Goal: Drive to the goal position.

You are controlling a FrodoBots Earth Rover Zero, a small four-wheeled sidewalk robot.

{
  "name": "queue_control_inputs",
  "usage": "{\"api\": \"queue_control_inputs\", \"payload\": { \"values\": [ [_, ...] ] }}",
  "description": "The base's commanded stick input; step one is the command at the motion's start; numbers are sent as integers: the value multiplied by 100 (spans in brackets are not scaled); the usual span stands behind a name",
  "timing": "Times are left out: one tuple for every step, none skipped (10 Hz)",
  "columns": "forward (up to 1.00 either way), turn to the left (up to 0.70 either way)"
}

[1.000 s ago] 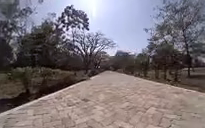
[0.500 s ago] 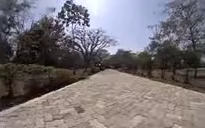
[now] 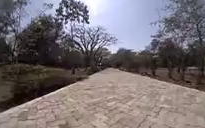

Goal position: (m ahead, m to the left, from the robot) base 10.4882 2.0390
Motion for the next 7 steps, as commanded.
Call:
{"api": "queue_control_inputs", "payload": {
  "values": [
    [100, 0],
    [100, 0],
    [100, 0],
    [100, 0],
    [100, 0],
    [100, 0],
    [100, 0]
  ]
}}
